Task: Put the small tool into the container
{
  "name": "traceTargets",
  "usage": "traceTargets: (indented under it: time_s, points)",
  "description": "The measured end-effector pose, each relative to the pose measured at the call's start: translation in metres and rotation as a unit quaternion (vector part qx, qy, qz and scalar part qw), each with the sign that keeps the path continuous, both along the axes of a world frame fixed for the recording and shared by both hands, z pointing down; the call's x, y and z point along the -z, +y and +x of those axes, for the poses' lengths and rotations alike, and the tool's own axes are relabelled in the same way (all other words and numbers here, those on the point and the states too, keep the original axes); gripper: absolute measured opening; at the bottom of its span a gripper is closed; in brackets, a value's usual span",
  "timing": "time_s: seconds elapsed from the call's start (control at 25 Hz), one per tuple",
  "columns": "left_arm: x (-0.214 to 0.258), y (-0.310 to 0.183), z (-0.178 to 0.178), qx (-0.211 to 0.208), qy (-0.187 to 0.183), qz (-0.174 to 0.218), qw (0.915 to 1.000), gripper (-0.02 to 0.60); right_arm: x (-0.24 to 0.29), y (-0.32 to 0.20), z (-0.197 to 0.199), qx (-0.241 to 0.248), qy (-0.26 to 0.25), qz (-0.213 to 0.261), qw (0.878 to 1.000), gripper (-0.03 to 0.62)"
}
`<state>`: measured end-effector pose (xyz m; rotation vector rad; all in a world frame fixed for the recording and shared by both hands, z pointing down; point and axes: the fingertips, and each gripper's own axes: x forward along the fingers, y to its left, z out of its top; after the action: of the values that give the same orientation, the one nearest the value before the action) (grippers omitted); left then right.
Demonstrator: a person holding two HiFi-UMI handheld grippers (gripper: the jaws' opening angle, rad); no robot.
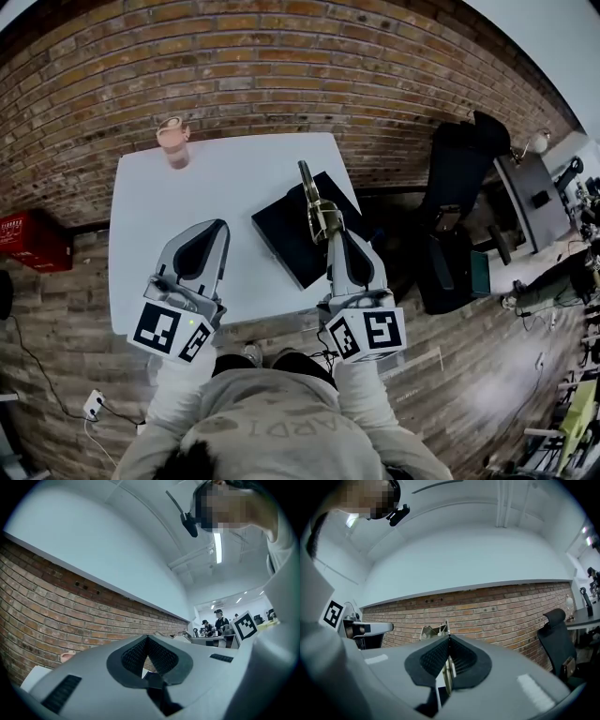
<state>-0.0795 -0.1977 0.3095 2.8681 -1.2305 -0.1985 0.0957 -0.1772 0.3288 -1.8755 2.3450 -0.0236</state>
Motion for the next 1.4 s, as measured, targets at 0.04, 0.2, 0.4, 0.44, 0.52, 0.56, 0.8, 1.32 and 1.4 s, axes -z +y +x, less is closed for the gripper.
traceTargets:
  time_s: [0.04,0.2,0.4,0.44,0.52,0.56,0.8,1.32,1.4]
  points:
    - [-0.001,-0.003,0.001,0.0,0.0,-0.002,1.0,0.005,-0.002,-0.004,0.0,0.001,0.001,-0.004,1.0,0.012]
    - [-0.006,-0.013,0.006,0.006,-0.001,-0.01,0.9999,0.005,-0.016,-0.017,0.004,0.01,0.006,-0.025,1.0,0.012]
    - [-0.011,-0.026,0.012,0.024,0.0,-0.019,0.9995,0.005,-0.039,-0.037,0.012,0.027,0.011,-0.056,0.998,0.012]
    - [-0.012,-0.028,0.013,0.028,0.001,-0.021,0.9994,0.006,-0.044,-0.042,0.012,0.03,0.012,-0.063,0.997,0.012]
    - [-0.014,-0.033,0.013,0.037,0.003,-0.025,0.999,0.005,-0.054,-0.049,0.013,0.039,0.014,-0.079,0.996,0.012]
    - [-0.015,-0.035,0.013,0.041,0.004,-0.027,0.9988,0.005,-0.059,-0.053,0.014,0.043,0.017,-0.087,0.995,0.012]
    - [-0.024,-0.045,0.014,0.061,0.006,-0.039,0.9974,0.005,-0.094,-0.07,0.017,0.065,0.03,-0.134,0.988,0.012]
    - [-0.042,-0.063,0.006,0.09,0.005,-0.058,0.9942,0.005,-0.169,-0.09,0.014,0.091,0.058,-0.224,0.969,0.012]
    - [-0.044,-0.066,0.005,0.094,0.004,-0.061,0.9937,0.005,-0.178,-0.093,0.014,0.092,0.06,-0.235,0.966,0.012]
